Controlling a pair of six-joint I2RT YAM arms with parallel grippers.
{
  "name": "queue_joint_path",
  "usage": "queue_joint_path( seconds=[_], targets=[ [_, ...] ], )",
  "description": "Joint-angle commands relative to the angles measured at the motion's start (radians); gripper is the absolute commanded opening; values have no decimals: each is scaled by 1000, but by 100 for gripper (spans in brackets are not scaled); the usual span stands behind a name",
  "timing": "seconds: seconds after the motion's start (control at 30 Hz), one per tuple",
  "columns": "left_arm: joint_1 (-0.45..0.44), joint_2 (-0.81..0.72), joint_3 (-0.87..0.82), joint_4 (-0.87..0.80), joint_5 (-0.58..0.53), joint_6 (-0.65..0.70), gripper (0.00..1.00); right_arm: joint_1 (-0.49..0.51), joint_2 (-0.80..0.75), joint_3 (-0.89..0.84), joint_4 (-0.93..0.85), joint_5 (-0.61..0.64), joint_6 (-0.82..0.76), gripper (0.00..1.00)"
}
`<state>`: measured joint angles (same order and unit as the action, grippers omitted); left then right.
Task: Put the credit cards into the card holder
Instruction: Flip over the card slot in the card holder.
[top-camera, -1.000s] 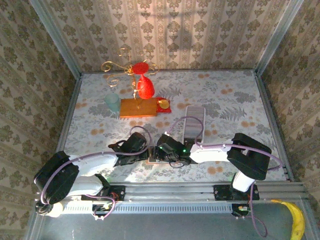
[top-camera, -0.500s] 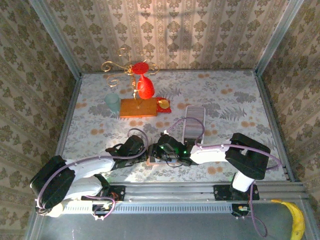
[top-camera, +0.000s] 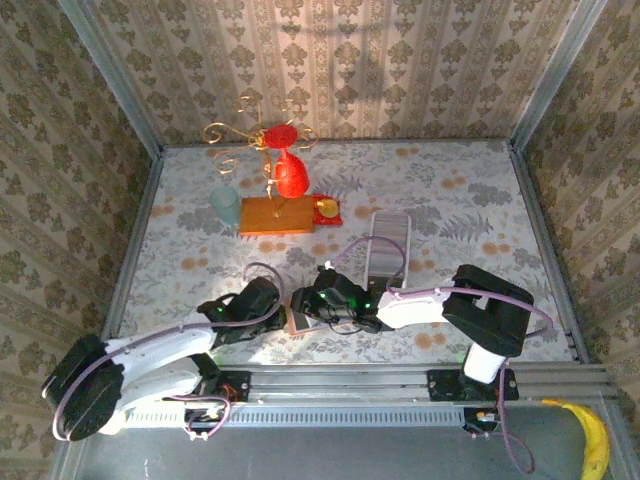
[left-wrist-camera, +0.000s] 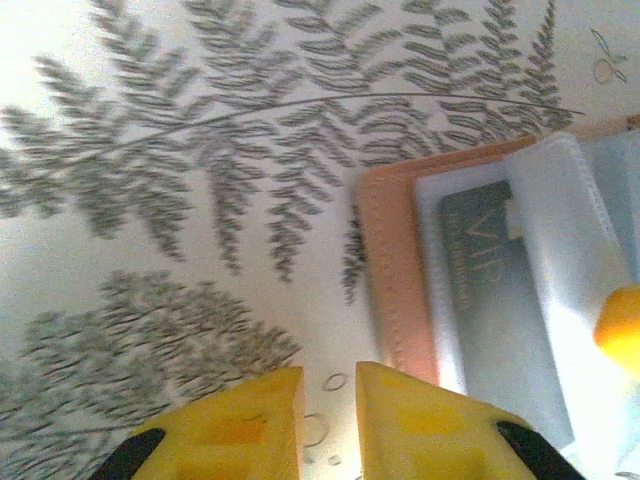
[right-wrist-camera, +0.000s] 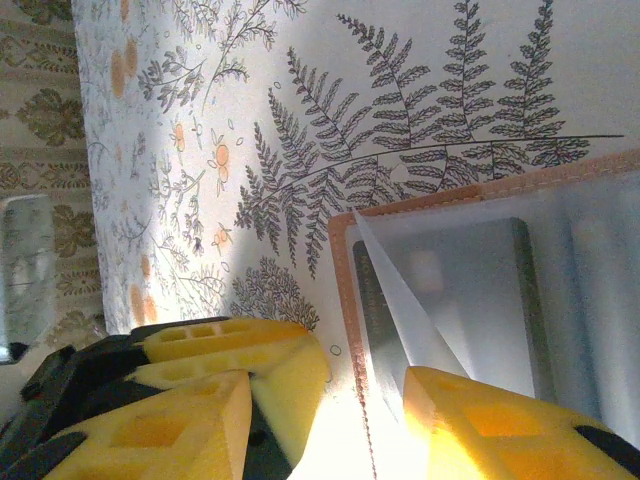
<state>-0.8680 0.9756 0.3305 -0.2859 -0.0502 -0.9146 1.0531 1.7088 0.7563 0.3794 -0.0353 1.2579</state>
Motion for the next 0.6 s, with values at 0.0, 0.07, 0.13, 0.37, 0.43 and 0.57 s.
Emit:
queue_joint_path(
  seconds=[0.0,0.07,0.13,0.37,0.43,0.57],
  targets=[
    [11,-96,-10,-148,-106,-30,24,10,18,18,21,-8,6,46],
    [18,-158,-10,-187,-129,-35,25,13,25,24,29,-11,8,46],
    [21,-211,-14,-219,-145,-40,26,15,34,33,33,-17,9,46],
    [57,-308,15,-354,-210,-38,30,43,33,74,51,-23,-14,46],
    [68,-322,25,-372,-231,-39,33,51,28,92,54,-29,-36,47],
    [93,-359,31,-385,-249,-41,36,51,-10,120,51,-57,-96,48]
  ],
)
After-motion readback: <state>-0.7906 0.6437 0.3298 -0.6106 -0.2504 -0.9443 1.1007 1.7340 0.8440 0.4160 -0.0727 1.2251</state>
